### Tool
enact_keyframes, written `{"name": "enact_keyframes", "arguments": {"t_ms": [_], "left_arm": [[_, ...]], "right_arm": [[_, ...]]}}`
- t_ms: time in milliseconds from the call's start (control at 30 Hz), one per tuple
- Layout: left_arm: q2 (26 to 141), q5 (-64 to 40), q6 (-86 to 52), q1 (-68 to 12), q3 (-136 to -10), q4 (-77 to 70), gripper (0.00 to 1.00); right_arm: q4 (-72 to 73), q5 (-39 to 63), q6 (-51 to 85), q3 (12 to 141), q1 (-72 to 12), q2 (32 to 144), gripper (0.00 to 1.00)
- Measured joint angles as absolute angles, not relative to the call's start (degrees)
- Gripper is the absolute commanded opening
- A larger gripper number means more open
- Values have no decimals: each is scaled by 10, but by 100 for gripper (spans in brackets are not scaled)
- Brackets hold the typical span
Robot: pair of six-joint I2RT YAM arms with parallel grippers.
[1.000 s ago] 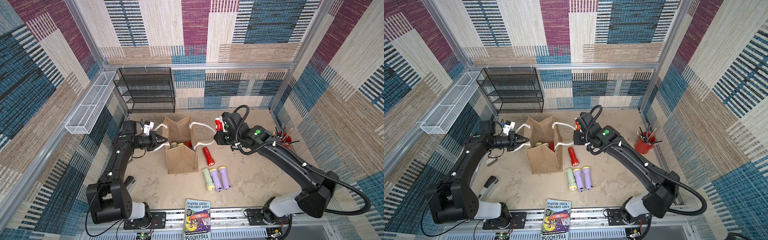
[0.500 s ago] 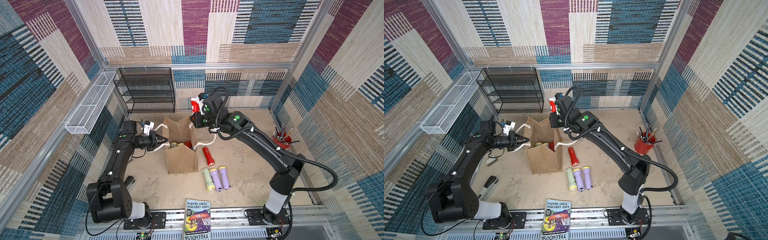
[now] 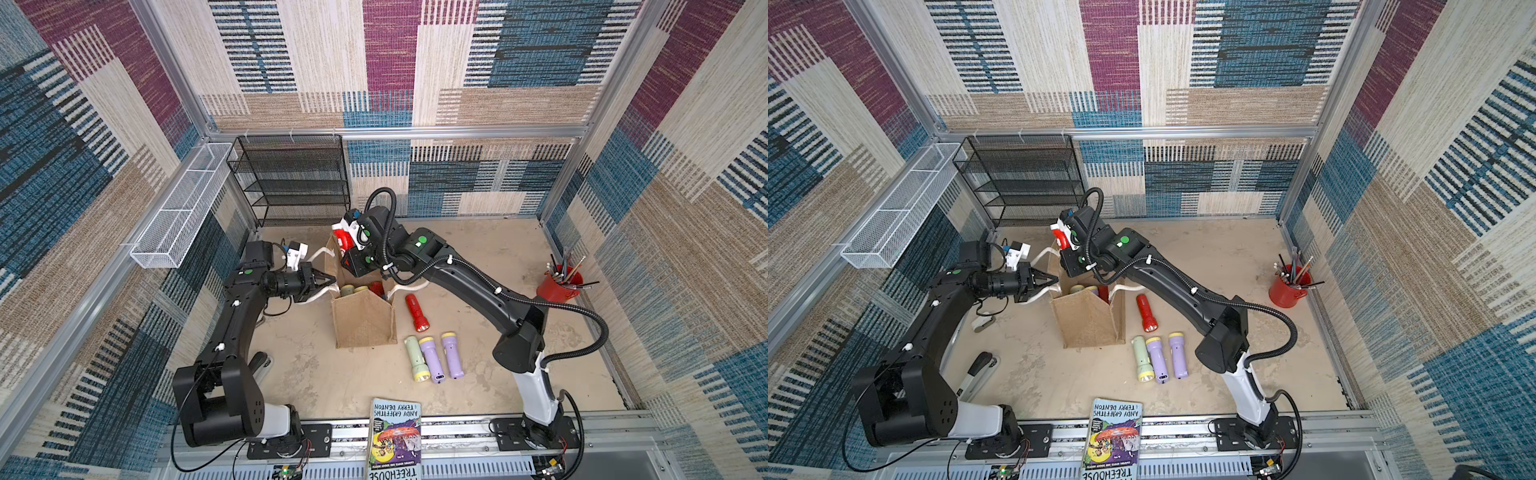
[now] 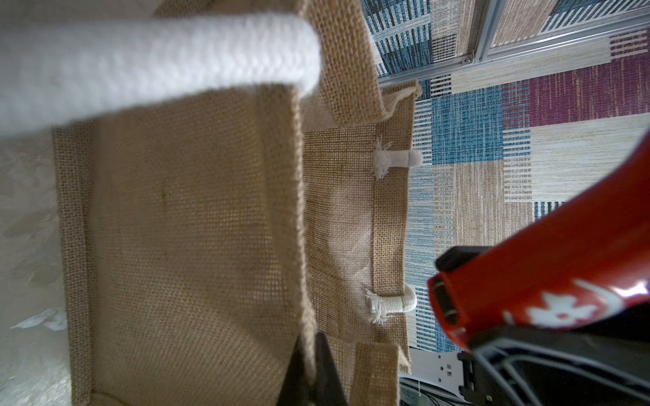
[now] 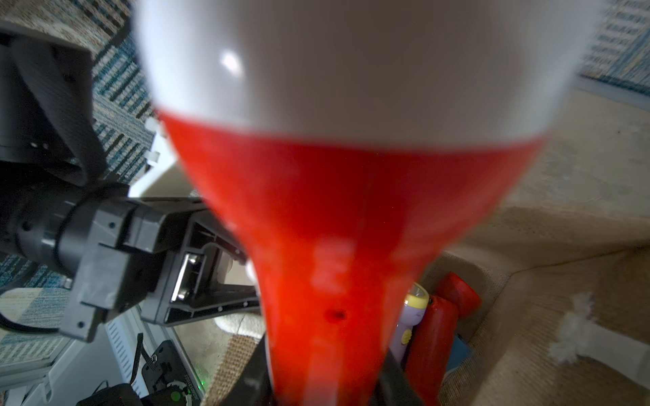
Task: Put the flashlights into the tote bags
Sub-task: Place the flashlight in the canvas bag.
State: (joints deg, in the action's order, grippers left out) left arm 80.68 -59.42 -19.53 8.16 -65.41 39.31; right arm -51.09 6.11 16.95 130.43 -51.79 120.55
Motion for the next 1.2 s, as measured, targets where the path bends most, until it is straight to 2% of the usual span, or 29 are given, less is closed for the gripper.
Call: {"name": "enact_keyframes", "arguments": {"t_ms": [600, 1000, 1200], "left_arm": [[806, -598, -206, 89, -653, 393, 0], [800, -599, -210, 94, -647, 394, 0], [799, -601, -210, 95, -643, 395, 0]], "right_arm": [[-462, 135, 180, 1063, -523, 1162, 28], [-433, 140, 186, 1040, -523, 1202, 28], [-432, 154, 189, 1046, -522, 1229, 34]]}}
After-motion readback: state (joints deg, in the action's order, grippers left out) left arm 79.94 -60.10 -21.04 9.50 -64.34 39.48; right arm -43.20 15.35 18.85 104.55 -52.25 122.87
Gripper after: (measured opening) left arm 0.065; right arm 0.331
